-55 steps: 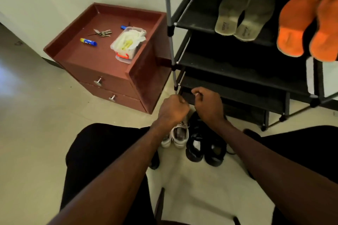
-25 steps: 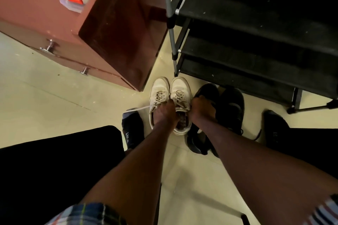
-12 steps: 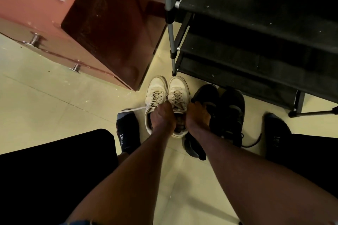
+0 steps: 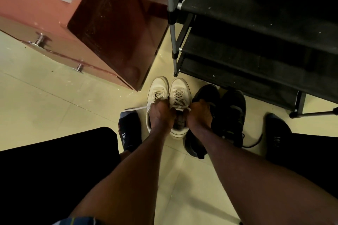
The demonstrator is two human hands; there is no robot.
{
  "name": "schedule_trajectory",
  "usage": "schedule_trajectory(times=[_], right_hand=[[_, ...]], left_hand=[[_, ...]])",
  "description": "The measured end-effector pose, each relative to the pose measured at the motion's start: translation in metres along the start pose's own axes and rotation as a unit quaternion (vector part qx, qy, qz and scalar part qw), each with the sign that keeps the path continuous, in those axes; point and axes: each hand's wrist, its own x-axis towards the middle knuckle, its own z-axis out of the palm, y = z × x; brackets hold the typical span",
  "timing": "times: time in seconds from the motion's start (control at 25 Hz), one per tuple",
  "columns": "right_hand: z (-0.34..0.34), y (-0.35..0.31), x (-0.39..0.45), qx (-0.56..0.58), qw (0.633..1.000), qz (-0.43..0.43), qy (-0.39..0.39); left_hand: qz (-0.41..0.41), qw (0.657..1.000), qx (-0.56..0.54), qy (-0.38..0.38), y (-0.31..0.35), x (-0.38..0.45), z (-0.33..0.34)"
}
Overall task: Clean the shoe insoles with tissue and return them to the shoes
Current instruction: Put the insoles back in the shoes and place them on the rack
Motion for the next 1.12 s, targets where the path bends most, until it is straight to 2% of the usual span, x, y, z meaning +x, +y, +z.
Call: schedule_trajectory(times=[0.16, 0.28, 0.44, 0.56, 0.68, 0.84, 0.96, 1.12], right_hand=[[-0.018, -0.006, -0.013, 0.097, 0.995, -0.014, 0.007], [-0.058, -0.010, -0.031, 0.107, 0.993, -0.041, 0.011], [-0.137, -0.009, -0.075, 0.120, 0.983, -0.124, 0.063], [-0.199, -0.009, -0.123, 0.137, 0.969, -0.176, 0.104], [-0.254, -0.006, -0.173, 0.168, 0.944, -0.222, 0.177], [-0.303, 0.005, -0.224, 0.184, 0.917, -0.247, 0.254], [-0.320, 0.013, -0.243, 0.179, 0.910, -0.249, 0.280], [-0.320, 0.018, -0.248, 0.173, 0.911, -0.248, 0.279]], left_hand=[[0.014, 0.999, -0.048, -0.003, 0.005, -0.011, -0.019], [0.043, 0.998, -0.049, 0.020, 0.024, -0.036, -0.051], [0.140, 0.989, -0.048, 0.032, 0.059, -0.085, -0.115], [0.220, 0.969, -0.067, 0.086, 0.088, -0.130, -0.160], [0.288, 0.941, -0.104, 0.145, 0.114, -0.179, -0.199], [0.369, 0.901, -0.132, 0.185, 0.137, -0.221, -0.227], [0.402, 0.887, -0.125, 0.189, 0.147, -0.237, -0.238], [0.419, 0.887, -0.101, 0.168, 0.149, -0.241, -0.239]])
